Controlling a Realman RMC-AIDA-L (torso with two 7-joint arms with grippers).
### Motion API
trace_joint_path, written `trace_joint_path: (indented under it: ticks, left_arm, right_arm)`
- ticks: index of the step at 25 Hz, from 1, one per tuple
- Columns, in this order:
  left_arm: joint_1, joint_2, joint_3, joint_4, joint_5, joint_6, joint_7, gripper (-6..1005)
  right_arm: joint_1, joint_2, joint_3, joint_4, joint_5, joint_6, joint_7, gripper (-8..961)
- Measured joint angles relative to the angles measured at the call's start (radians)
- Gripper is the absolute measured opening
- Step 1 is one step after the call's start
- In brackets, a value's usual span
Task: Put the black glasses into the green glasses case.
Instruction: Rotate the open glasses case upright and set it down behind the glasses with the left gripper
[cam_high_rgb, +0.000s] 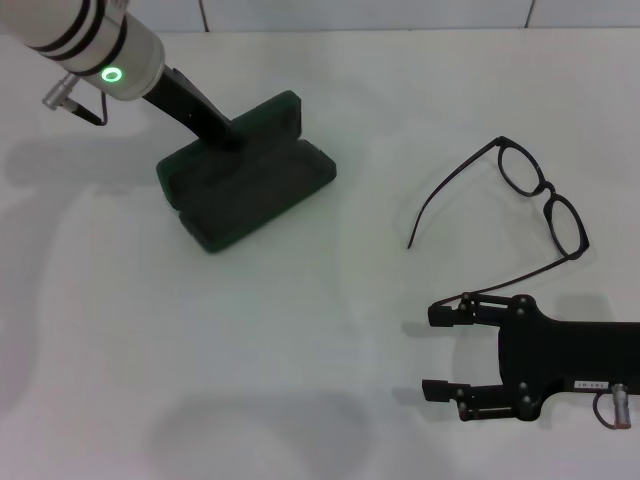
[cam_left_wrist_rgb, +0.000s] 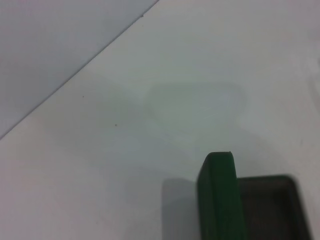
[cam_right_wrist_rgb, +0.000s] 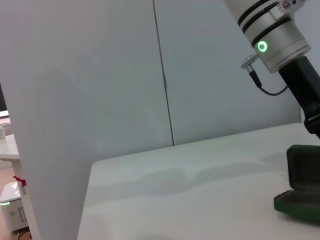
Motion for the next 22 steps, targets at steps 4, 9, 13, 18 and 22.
trace_joint_path:
  ticks: [4, 9, 13, 18, 22]
  left_arm:
    - [0.000, 0.000, 0.000, 0.011, -0.006, 0.013, 0.021, 267]
    - [0.022, -0.001, -0.001, 0.062, -0.048, 0.069, 0.099, 207]
    - [0.067, -0.010, 0.000, 0.151, -0.132, 0.151, 0.236, 217]
    - [0.114, -0.036, 0.016, 0.225, -0.185, 0.214, 0.408, 228]
    - [0.132, -0.056, 0.087, 0.233, -0.172, 0.207, 0.477, 237]
  right_arm:
    - [0.000, 0.000, 0.000, 0.000, 0.000, 0.007, 0.000, 768]
    - [-0.002, 0.000, 0.000, 0.001, 0.000, 0.009, 0.000, 767]
    - [-0.008, 0.000, 0.000, 0.001, 0.000, 0.009, 0.000, 767]
    - [-0.012, 0.000, 0.000, 0.002, 0.000, 0.009, 0.000, 767]
    - [-0.013, 0.000, 0.000, 0.002, 0.000, 0.006, 0.000, 767]
